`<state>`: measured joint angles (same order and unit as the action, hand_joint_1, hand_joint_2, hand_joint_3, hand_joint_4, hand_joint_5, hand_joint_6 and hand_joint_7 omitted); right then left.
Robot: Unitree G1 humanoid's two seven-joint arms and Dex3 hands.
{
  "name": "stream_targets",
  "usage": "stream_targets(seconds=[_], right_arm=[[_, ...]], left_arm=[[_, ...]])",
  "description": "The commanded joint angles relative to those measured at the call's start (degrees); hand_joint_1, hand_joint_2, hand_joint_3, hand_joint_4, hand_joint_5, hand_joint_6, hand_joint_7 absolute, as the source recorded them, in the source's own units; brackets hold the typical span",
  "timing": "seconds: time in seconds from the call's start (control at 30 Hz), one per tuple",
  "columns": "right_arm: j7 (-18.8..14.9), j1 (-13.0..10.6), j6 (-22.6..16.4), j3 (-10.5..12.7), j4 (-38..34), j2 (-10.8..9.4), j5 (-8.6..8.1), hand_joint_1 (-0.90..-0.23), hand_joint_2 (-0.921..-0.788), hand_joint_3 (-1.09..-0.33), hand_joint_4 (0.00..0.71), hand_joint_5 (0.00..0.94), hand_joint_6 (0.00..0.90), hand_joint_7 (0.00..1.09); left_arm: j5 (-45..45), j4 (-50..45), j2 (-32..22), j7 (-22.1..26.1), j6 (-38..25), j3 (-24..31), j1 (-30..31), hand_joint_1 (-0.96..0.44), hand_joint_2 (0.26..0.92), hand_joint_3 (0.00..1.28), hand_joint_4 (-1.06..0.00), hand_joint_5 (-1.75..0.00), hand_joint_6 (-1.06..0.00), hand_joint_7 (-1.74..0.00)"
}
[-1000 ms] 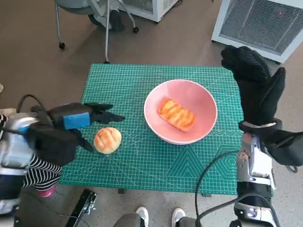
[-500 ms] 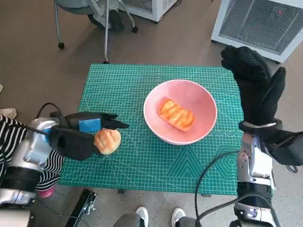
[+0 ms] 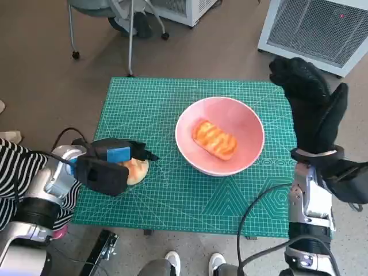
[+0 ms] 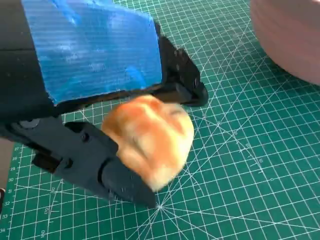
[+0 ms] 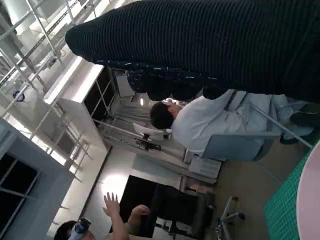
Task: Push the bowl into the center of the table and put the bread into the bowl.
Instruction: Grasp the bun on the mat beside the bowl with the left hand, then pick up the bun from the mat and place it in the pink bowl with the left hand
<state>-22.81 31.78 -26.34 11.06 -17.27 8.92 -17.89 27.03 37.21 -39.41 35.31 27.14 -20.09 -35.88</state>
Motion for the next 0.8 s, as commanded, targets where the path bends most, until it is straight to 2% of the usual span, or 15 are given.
stream_targets(seconds=[0.03,0.13,0.23,0.8], right_arm=[[0.1,-1.3,-0.2,0.2,-0.9,0.5,0.45,-0.735,-0.921,-0.647,0.158,0.000,0.085,0.35],[0.0,-1.1,-0.5,0.3,-1.5,0.5,0.47,-0.734,-0.921,-0.650,0.159,0.000,0.085,0.35],[0.0,-0.9,-0.6,0.3,-1.9,0.6,0.48,-0.732,-0.921,-0.652,0.159,0.000,0.086,0.35],[-0.2,-0.2,-1.0,0.2,-3.0,0.4,0.06,-0.730,-0.921,-0.654,0.159,0.000,0.090,0.35]], left_arm=[[-0.5,0.9,-0.1,1.0,1.5,-0.3,-0.6,-0.07,0.908,0.06,-0.71,-0.88,-0.62,-1.11],[-1.8,0.3,-0.7,1.6,2.5,0.5,-1.0,-0.02,0.913,0.05,-0.75,-1.04,-0.62,-1.13],[-3.2,-0.8,-1.3,2.1,3.2,1.6,-1.2,-0.01,0.913,0.04,-0.78,-1.07,-0.62,-1.13],[-10.0,-11.8,-3.1,3.4,-0.1,9.3,-3.1,0.00,0.916,0.03,-0.78,-1.05,-0.63,-1.18]])
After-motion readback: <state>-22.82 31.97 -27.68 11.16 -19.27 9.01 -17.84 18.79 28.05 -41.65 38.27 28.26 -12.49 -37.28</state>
